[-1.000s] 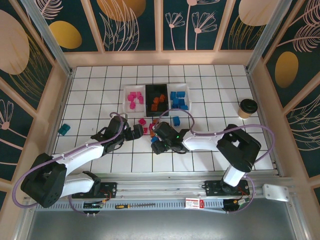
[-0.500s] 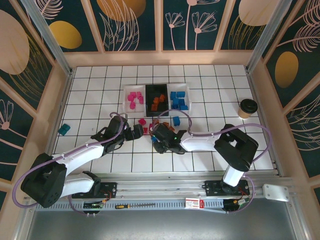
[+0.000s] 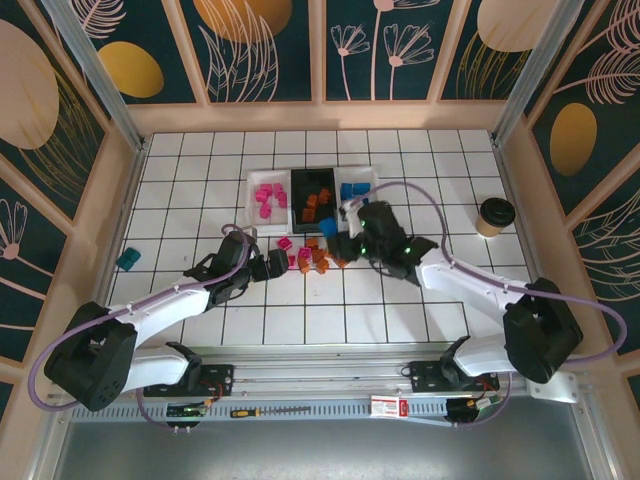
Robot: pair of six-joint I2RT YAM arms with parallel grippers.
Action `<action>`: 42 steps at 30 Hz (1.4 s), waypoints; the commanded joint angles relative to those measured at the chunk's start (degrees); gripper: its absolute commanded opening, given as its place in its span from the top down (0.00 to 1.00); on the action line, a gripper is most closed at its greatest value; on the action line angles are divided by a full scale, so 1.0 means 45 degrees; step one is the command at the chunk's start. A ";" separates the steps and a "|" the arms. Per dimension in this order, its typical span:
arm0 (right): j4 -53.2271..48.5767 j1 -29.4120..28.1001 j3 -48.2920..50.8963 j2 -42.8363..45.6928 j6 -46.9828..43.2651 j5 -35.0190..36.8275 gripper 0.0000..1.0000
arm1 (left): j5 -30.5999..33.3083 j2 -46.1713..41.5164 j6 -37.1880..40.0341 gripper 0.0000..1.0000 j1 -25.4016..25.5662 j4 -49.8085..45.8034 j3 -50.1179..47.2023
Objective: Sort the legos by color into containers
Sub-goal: Pick up the lego from the bottom-center of the table, then place the lego in the container, then pick up the lego from the center of the table.
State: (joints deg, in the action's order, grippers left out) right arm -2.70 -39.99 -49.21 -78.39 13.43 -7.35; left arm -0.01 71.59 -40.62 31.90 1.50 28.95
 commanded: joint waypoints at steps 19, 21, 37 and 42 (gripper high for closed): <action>0.0147 0.2725 -0.6033 -0.6212 0.0515 0.2042 0.35 | -0.0440 -0.0192 0.0112 0.02 0.0057 -0.0020 0.0514; 0.0356 0.2516 -0.5487 -0.5546 0.0571 0.2059 0.34 | -0.0393 -0.0175 0.0200 0.04 0.0097 -0.0040 0.0636; 0.1362 -0.2357 0.0437 -0.1941 0.0768 0.3598 0.34 | 0.0235 0.0201 0.0449 0.01 0.0255 -0.0269 0.1027; 0.0104 -0.2591 -0.0077 -0.3242 -0.0325 0.3513 0.35 | 0.0094 0.0151 0.0395 0.01 0.0245 -0.0303 0.0953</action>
State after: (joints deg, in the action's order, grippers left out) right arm 1.08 -51.66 -48.01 -89.91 15.46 6.52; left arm 0.45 72.07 -39.27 32.71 1.19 32.64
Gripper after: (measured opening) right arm 0.657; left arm 0.987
